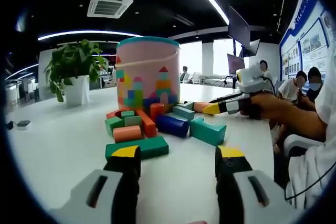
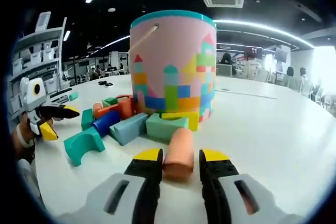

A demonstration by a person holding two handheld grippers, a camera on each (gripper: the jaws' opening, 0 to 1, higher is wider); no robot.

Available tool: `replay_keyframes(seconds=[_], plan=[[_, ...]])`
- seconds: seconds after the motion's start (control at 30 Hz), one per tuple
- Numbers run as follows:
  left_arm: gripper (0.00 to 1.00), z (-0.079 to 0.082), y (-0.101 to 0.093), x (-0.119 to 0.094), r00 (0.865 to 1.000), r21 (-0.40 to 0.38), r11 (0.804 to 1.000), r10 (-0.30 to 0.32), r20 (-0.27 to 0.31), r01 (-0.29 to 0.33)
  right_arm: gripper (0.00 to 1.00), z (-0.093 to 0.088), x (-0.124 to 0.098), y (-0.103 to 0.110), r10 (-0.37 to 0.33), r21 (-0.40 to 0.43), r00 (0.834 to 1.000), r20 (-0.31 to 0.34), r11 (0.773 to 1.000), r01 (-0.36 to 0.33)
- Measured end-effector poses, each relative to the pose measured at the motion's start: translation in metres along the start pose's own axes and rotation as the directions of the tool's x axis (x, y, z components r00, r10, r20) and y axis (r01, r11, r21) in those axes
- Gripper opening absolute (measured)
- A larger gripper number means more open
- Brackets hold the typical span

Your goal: Arrange the toys in the designated storage area by placing each visible toy with the group until no toy remains scattered across the table.

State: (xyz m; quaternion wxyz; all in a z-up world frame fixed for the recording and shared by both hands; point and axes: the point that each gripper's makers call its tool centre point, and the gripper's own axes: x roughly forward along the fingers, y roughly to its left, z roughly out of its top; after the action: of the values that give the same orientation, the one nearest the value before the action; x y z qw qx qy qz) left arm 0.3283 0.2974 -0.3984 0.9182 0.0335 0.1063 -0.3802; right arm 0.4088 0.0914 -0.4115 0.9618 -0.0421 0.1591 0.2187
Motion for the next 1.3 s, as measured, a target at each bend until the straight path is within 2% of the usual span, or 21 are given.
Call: replay_keyframes(seconds=[0.13,1.3], plan=[[0.58,0.0003,0.0005,-0.0002,1.000,-0.001,1.000,0.002,0.002,-0.002,0.28,-0.0039,0.0024,-0.0002,0.002,-0.006,1.000,-0.022,1.000,-0.002],[0.58,-0.0007,-0.0004,0.0005,1.000,0.005,1.000,-0.001,-0.005,0.001,0.23,-0.0037,0.0074,0.0024,0.016,-0.015,0.999,-0.028,1.000,-0.017]])
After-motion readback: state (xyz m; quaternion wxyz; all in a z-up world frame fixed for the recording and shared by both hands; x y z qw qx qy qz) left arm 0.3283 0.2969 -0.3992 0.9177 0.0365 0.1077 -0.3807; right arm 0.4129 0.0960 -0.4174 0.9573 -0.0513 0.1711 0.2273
